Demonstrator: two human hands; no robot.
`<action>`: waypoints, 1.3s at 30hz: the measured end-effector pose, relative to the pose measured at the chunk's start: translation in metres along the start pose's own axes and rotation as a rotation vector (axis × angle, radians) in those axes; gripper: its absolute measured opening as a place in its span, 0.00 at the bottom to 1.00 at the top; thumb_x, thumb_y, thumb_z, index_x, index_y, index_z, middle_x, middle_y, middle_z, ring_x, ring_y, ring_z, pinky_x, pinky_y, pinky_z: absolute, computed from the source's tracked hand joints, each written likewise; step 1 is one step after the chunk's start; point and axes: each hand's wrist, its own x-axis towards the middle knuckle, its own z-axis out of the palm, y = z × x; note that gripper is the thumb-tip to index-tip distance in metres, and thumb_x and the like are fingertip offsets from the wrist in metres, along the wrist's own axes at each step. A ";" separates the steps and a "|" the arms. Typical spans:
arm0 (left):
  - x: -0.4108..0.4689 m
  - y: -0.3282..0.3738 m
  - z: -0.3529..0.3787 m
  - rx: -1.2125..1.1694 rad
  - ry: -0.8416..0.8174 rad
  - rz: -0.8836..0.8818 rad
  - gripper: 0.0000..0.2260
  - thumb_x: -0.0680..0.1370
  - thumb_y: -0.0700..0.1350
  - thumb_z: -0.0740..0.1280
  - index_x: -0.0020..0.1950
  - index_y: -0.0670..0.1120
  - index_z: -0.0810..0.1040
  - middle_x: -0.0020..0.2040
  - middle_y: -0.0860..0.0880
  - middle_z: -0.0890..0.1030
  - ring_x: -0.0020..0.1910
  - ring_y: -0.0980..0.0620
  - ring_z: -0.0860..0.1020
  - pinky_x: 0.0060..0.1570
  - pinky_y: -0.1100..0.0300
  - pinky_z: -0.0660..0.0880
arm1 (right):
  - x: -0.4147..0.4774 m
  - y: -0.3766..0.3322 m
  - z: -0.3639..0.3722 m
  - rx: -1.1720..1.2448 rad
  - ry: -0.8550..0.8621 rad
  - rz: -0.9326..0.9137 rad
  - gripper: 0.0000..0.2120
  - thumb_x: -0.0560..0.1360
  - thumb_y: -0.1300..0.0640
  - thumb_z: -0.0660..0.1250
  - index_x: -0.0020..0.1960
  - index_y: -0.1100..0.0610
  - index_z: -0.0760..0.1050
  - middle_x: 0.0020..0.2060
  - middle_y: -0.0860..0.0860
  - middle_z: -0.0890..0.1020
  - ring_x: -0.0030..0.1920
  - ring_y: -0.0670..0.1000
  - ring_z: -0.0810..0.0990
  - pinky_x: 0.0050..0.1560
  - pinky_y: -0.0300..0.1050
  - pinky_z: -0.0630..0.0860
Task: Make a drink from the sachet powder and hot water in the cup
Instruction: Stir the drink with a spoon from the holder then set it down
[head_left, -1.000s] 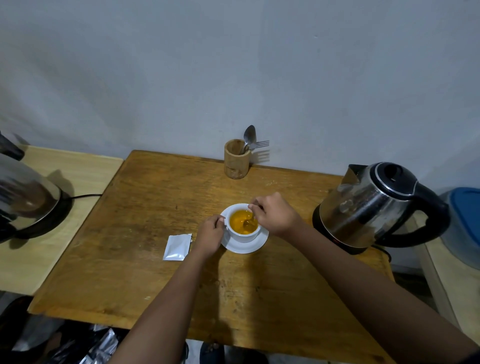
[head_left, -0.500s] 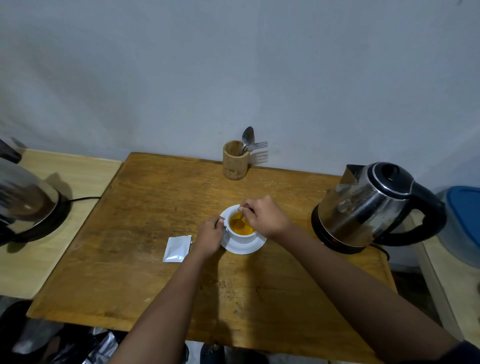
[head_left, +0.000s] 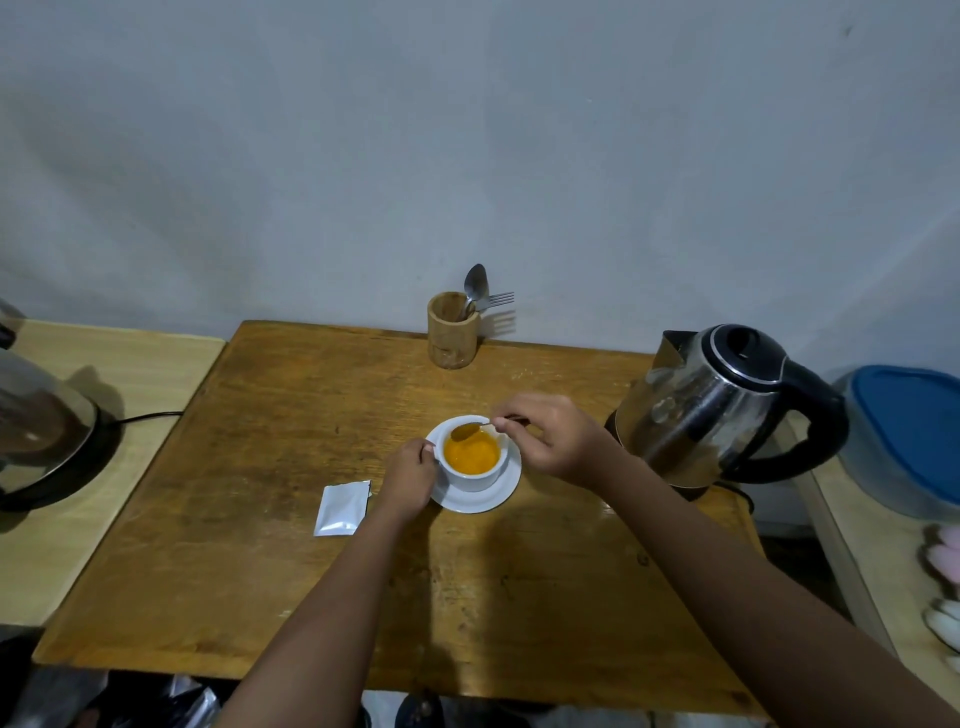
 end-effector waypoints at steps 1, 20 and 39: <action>0.000 0.000 0.000 0.008 0.005 0.004 0.14 0.80 0.42 0.53 0.54 0.39 0.76 0.54 0.38 0.79 0.47 0.48 0.72 0.45 0.57 0.66 | -0.002 0.002 0.002 0.035 0.070 0.036 0.10 0.77 0.60 0.62 0.49 0.64 0.80 0.41 0.57 0.84 0.41 0.45 0.80 0.42 0.42 0.78; -0.006 -0.006 0.003 -0.019 0.082 0.044 0.15 0.80 0.44 0.54 0.60 0.39 0.74 0.60 0.38 0.73 0.58 0.43 0.72 0.53 0.57 0.65 | -0.043 0.007 0.014 1.166 1.073 0.957 0.08 0.77 0.62 0.62 0.53 0.65 0.76 0.42 0.59 0.83 0.32 0.45 0.84 0.33 0.31 0.79; -0.015 -0.019 0.007 -0.145 0.230 0.108 0.12 0.78 0.44 0.61 0.56 0.40 0.78 0.56 0.39 0.76 0.49 0.53 0.70 0.52 0.59 0.66 | -0.116 0.022 0.111 0.755 1.016 1.411 0.09 0.76 0.62 0.65 0.55 0.60 0.78 0.49 0.57 0.82 0.44 0.50 0.80 0.39 0.37 0.75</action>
